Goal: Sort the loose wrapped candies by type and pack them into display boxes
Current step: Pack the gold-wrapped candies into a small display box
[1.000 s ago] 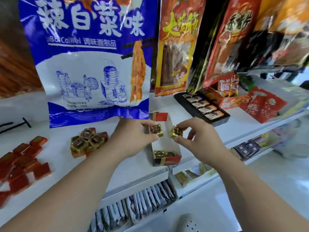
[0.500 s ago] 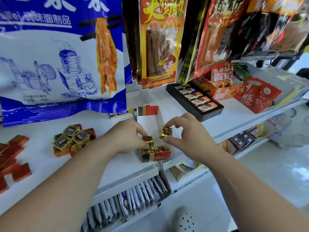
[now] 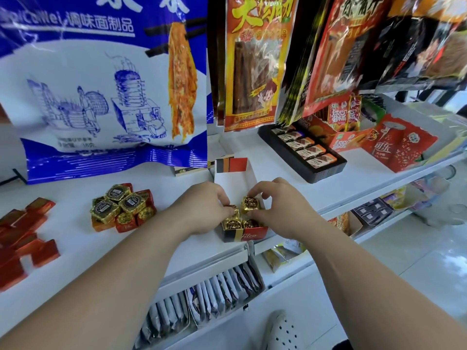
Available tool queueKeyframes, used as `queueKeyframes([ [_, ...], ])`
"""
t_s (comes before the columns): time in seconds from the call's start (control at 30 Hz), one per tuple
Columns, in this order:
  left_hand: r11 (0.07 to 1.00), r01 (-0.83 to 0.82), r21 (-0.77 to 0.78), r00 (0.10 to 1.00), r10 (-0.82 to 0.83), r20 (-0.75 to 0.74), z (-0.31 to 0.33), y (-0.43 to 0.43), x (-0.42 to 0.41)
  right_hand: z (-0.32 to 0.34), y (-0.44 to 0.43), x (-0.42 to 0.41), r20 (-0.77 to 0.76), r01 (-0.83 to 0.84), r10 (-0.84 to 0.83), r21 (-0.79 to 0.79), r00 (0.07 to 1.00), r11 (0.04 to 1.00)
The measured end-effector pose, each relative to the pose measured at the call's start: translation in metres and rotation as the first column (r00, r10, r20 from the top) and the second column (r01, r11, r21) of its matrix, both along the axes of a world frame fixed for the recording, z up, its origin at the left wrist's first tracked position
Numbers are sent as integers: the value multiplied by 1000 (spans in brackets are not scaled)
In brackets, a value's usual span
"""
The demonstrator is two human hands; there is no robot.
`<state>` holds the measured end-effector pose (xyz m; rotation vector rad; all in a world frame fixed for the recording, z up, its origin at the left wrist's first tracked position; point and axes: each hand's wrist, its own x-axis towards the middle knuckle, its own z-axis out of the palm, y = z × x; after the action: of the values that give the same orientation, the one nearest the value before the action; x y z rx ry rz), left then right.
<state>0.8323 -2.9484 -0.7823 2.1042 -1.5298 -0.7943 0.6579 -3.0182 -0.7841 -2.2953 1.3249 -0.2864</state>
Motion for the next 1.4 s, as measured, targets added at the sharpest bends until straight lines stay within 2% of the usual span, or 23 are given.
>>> queueKeyframes([
  [0.27,1000,11,-24,998,-9,64,-2,-1,-3,2,-1,-1,-61,-58,64,99,996,993],
  [0.47,999,36,-12,999,-36,-10,-1,1,1,4,-3,-11,-64,-111,120,128,991,985],
  [0.7,989,-12,-150,999,17,30,17,33,16,12,3,4,135,54,-33,-155,990,986],
  [0.83,977,-102,-189,977,134,163,22,69,49,17,22,37,177,-1,55,-289,983,957],
  [0.97,967,-204,-152,899,247,363,28,100,95,14,45,81,143,-121,174,-316,974,941],
  [1.07,916,-354,-190,871,397,290,35,119,124,5,64,110,114,-213,254,-290,960,933],
  [1.13,904,-378,-199,868,421,263,33,126,136,-4,74,128,125,-240,279,-259,952,936],
  [1.27,927,-330,-180,911,362,197,19,126,143,-10,90,161,303,-142,160,-79,940,987],
  [1.4,953,-249,-171,941,280,189,11,118,139,-11,94,183,328,-110,139,-107,934,988],
])
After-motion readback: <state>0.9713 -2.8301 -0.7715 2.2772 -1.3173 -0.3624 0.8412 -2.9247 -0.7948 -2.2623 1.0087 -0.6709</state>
